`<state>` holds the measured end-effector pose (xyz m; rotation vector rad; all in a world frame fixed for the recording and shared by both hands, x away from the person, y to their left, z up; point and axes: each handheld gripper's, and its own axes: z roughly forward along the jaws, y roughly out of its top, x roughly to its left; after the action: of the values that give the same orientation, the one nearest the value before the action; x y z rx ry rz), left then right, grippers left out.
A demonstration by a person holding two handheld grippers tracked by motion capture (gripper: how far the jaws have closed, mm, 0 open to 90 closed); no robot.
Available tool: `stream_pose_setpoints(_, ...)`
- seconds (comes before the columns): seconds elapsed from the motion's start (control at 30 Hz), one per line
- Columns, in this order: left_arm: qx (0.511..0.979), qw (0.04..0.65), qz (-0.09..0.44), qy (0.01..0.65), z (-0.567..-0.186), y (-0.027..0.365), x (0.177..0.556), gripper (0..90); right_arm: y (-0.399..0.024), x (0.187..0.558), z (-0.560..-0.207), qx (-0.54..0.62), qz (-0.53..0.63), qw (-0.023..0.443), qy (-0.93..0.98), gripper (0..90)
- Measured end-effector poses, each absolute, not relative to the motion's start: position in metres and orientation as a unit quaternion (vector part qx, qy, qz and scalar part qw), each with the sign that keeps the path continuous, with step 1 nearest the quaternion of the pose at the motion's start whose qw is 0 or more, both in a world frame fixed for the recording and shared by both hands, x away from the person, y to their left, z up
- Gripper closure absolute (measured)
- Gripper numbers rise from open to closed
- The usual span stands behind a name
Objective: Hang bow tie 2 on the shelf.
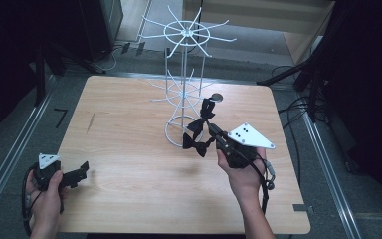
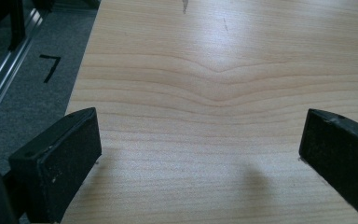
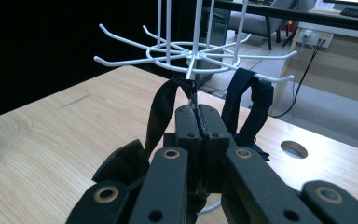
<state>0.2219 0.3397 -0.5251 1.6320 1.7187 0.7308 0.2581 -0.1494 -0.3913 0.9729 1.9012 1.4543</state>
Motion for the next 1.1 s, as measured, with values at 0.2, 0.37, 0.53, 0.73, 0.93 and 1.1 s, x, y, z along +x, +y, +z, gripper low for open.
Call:
stream_pose_setpoints(0.2,0.621,0.325,0.278,0.656,-0.525,0.340,0.222,0.0,-0.148,0.261,-0.388,0.360,0.542,0.275,0.708,90.0)
stream_pose_setpoints(0.37,0.622,0.325,0.278,0.656,-0.525,0.340,0.222,0.0,-0.147,0.263,-0.386,0.358,0.542,0.276,0.708,90.0)
stream_pose_setpoints(0.53,0.621,0.327,0.276,0.657,-0.525,0.340,0.222,0.0,-0.144,0.266,-0.386,0.359,0.540,0.275,0.710,90.0)
stream_pose_setpoints(0.73,0.621,0.326,0.276,0.657,-0.525,0.341,0.222,0.0,-0.141,0.270,-0.384,0.356,0.540,0.276,0.711,90.0)
stream_pose_setpoints(0.93,0.622,0.326,0.274,0.657,-0.525,0.341,0.222,0.0,-0.139,0.275,-0.383,0.357,0.535,0.276,0.714,90.0)
stream_pose_setpoints(1.1,0.620,0.326,0.276,0.658,-0.525,0.341,0.222,0.0,-0.138,0.280,-0.384,0.358,0.533,0.276,0.716,90.0)
